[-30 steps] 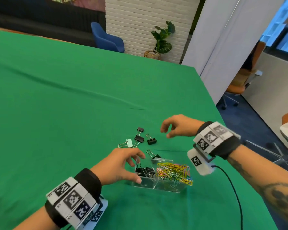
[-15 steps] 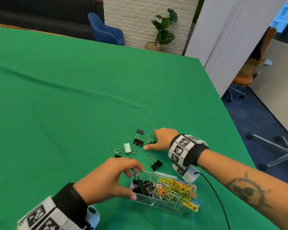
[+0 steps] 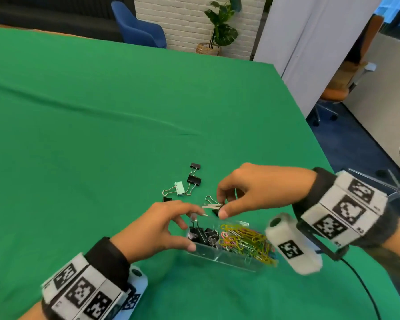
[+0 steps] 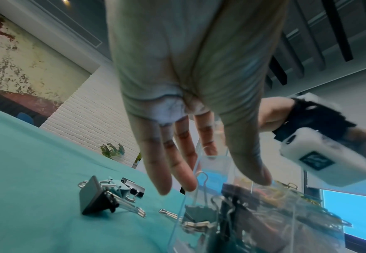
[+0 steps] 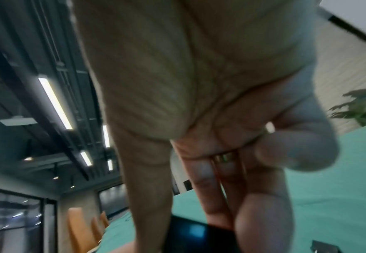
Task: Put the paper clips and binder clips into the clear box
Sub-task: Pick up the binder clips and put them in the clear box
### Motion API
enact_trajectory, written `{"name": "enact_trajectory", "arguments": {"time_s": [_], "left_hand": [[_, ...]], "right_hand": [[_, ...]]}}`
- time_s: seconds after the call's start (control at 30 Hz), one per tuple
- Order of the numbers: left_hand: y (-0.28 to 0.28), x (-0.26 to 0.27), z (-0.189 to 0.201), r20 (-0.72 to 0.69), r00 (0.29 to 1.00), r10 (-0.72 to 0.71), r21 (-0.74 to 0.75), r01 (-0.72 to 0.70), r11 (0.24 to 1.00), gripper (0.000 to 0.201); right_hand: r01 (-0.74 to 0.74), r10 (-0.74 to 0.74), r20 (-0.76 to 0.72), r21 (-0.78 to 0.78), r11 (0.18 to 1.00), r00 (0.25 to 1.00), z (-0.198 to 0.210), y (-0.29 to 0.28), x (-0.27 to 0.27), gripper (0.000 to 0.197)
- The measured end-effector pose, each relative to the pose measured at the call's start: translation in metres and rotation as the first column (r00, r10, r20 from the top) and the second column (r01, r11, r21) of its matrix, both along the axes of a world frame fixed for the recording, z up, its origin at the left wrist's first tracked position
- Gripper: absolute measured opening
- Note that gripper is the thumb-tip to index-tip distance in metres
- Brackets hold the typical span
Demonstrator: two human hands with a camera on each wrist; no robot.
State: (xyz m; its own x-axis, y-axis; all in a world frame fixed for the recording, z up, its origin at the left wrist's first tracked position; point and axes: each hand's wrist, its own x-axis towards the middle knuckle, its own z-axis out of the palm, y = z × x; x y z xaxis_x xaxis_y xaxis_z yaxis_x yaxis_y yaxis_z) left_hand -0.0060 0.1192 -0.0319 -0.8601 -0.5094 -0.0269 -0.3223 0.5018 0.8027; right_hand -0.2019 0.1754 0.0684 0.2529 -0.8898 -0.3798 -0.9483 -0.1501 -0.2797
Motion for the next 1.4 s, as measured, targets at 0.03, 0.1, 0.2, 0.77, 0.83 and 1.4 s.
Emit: {"name": "enact_trajectory", "arguments": {"time_s": [0.03,0.1,0.2,0.77,0.83,1.4], "left_hand": [[0.0,0.0,0.0,-0.005,1.0,0.004,0.002,-0.004,1.0,0.056],[0.0,0.001,0.0,-0.002,1.0,0.006,0.006,-0.006,1.0,0.056],[0.0,0.001,0.003,0.001,1.0,0.002,0.006,-0.002,1.0,0.055],[-0.042,0.001,0.032,0.099,0.987,0.129,-0.083,-0.12,0.989,0.038],[-0.07,-0.02,0.035,0.225,0.953,0.203,-0.238,-0.148,0.96,0.027],[-0.116,-0.146,-0.006,0.634,0.71,0.308,-0.497,0.069,0.865,0.027]], "right_hand": [[-0.039,0.04,-0.052,0.029,0.999,0.998,0.0,0.009,0.007,0.035],[-0.096,0.094,-0.185,0.001,0.995,0.978,-0.005,0.016,0.018,0.039],[-0.148,0.104,-0.317,-0.121,0.982,0.943,-0.019,0.016,0.031,0.045],[0.436,-0.44,-0.097,-0.053,0.898,0.893,-0.013,0.079,-0.088,0.007],[0.429,-0.398,-0.219,0.116,0.896,0.891,-0.046,0.083,-0.095,0.031],[0.349,-0.281,-0.333,0.164,0.923,0.9,-0.101,0.082,-0.083,0.062]]}}
